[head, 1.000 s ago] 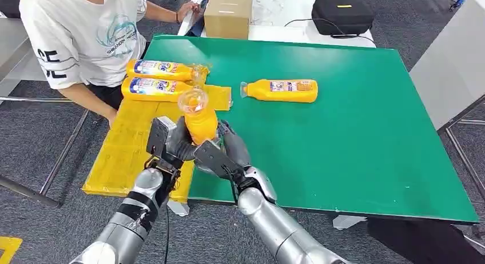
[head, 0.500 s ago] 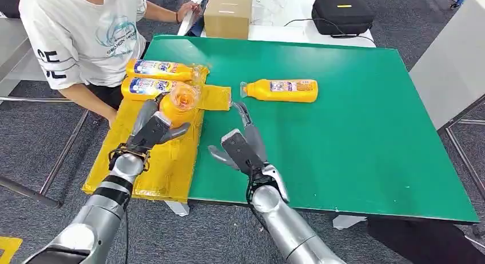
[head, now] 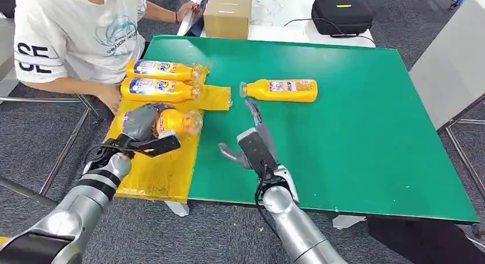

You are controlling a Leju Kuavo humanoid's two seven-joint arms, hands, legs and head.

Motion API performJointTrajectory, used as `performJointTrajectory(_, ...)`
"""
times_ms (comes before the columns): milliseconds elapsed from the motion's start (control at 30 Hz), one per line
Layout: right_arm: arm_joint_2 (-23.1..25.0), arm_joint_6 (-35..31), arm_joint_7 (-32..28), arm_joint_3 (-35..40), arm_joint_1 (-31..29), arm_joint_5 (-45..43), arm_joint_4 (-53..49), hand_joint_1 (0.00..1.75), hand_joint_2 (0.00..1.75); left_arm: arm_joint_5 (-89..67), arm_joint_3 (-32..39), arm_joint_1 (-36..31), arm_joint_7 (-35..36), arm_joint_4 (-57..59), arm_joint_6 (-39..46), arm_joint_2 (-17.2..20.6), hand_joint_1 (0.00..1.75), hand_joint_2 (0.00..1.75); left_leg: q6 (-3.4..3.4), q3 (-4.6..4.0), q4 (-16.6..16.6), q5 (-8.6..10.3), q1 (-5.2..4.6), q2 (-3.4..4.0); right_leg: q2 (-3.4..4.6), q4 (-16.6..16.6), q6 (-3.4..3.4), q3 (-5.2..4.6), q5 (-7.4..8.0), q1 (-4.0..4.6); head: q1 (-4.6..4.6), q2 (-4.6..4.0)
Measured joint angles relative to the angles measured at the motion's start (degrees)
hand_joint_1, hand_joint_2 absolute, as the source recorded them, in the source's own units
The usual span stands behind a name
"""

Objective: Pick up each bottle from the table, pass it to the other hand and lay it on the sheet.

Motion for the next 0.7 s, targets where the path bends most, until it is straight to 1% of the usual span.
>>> performJointTrajectory(67,-0.37,0.15,-1.46,-0.41,0.94,-0.33,0.00,0.00,1.75,-3.83,-2.74,0.02,1.09,2.89,0.89,1.44,1.75,1.75,0.00,-0.02,0.00,0.00,0.00,0.00,0.00,0.02,0.00,-0.03,0.00,0.00,-0.02,0.00)
performJointTrajectory(167,-0.61,0.35,-1.88,-0.96,1.49,-0.57,0.00,0.00,1.75,-5.30,-5.79,-0.01,1.68,5.66,1.48,2.95,1.75,1.75,0.00,-0.02,0.00,0.00,0.00,0.02,0.00,0.02,0.00,-0.04,0.00,0.00,0.00,0.00)
performJointTrajectory(300,-0.74,0.63,-1.83,-1.20,1.79,-0.72,-0.04,0.00,1.75,-6.62,-8.13,-0.51,2.16,7.56,1.29,4.04,1.75,1.75,0.00,-0.04,0.00,0.00,0.00,-0.03,-0.01,0.02,0.00,-0.02,0.00,-0.01,0.00,0.00)
performJointTrajectory(433,-0.76,1.64,-1.72,-1.20,1.81,-0.70,-0.11,0.00,1.75,-8.12,-10.66,-1.27,0.98,8.84,-1.22,5.24,1.75,1.75,0.00,-0.03,0.00,0.00,0.00,-0.01,-0.01,0.01,0.00,-0.02,0.00,-0.01,0.00,0.00)
performJointTrajectory(567,-0.76,2.45,-1.68,-1.20,1.79,-0.70,-0.11,0.00,1.75,-9.39,-12.81,-2.34,0.72,10.18,-2.84,5.66,1.75,1.75,-0.01,-0.01,0.00,0.01,0.00,-0.02,-0.01,0.04,0.00,0.01,0.01,-0.01,0.00,0.00)
performJointTrajectory(600,-0.76,2.62,-1.66,-1.20,1.79,-0.70,-0.11,0.00,1.75,-9.57,-13.22,-2.57,0.74,10.46,-3.00,5.68,0.79,1.75,-0.02,0.00,0.00,0.02,0.00,-0.02,-0.01,0.06,0.00,0.02,0.00,-0.01,-0.02,0.00)
performJointTrajectory(633,-0.74,2.71,-1.66,-1.20,1.79,-0.70,-0.11,0.00,1.75,-9.89,-13.57,-2.75,0.98,10.66,-3.24,5.70,0.00,1.75,-0.02,0.00,0.00,0.02,0.00,-0.03,-0.01,0.09,0.00,0.02,0.00,-0.01,-0.02,0.00)
performJointTrajectory(700,-0.74,2.78,-1.50,-1.20,1.77,-0.65,-0.09,0.00,1.75,-10.26,-14.40,-3.07,1.90,11.10,-3.17,5.70,0.00,1.75,-0.02,0.03,0.00,0.02,0.00,-0.03,-0.01,0.10,0.00,0.04,0.00,-0.01,-0.02,0.00)
